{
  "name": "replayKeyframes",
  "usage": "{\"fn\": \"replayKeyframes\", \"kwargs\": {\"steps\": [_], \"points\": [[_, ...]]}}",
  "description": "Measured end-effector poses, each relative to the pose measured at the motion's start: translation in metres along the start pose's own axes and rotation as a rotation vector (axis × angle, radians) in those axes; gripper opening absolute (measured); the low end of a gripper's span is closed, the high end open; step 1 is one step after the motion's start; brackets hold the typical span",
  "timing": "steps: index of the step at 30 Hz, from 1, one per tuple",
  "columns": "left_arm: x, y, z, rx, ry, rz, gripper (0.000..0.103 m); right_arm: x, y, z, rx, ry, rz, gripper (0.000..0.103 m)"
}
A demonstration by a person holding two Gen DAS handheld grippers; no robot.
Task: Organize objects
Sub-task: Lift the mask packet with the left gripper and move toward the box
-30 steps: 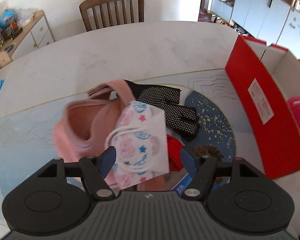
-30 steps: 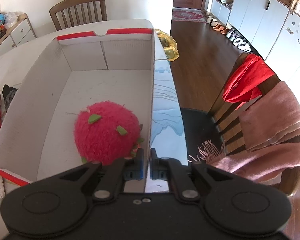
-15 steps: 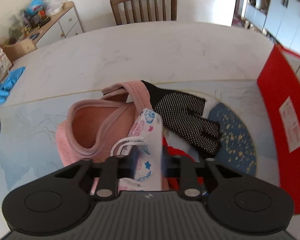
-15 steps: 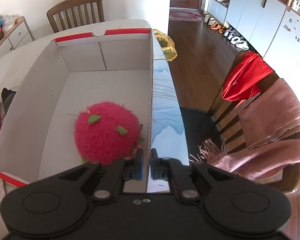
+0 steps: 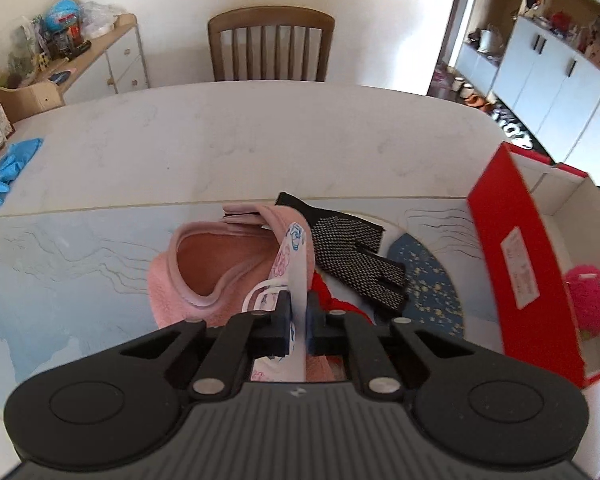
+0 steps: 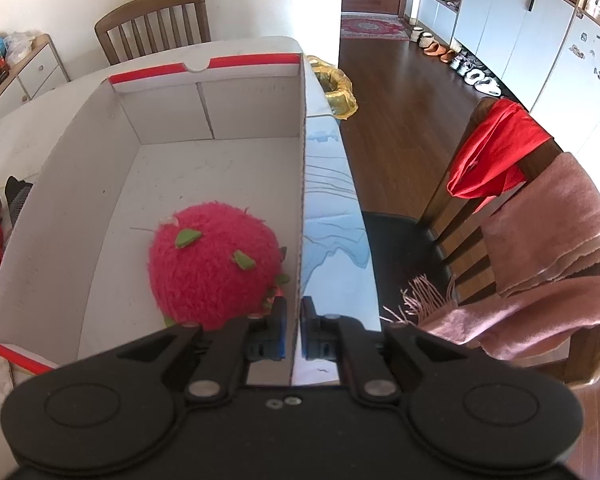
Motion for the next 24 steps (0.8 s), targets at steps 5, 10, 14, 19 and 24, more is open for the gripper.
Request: {"fn": "replayKeyframes", "kwargs": {"steps": [5, 10, 14, 19, 24], "points": [[0.01, 0.017, -0.002, 0.006, 0.051, 0.068, 0.006, 0.001, 0.0, 0.0, 0.0, -0.007, 0.001, 0.007], [0.024, 0.028, -0.001, -0.018, 0.049, 0.093, 0.006, 0.001, 0.001, 0.001, -0.009, -0.009, 0.001, 0.007], [0.022, 0.029, -0.002, 0.011, 0.02, 0.079, 0.007, 0.001, 0.001, 0.001, -0.013, -0.01, -0.001, 0.008], [0.018, 0.028, -0.004, 0.006, 0.017, 0.07, 0.008, 0.001, 0.001, 0.002, -0.017, -0.016, -0.001, 0.008], [0.009, 0.023, -0.002, -0.006, 0.017, 0.047, 0.008, 0.001, 0.002, 0.003, -0.028, -0.022, -0.004, 0.008]]}}
Point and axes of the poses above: each gripper's, at about its wrist camera, not at the fingertips, and x roughly the way its jaws point, z to its left, y to its underside, the point moved 1 cm from there along x, roughly the way its jaws point, and after that the axes turned 9 degrees about y, right-handed, at the moved point
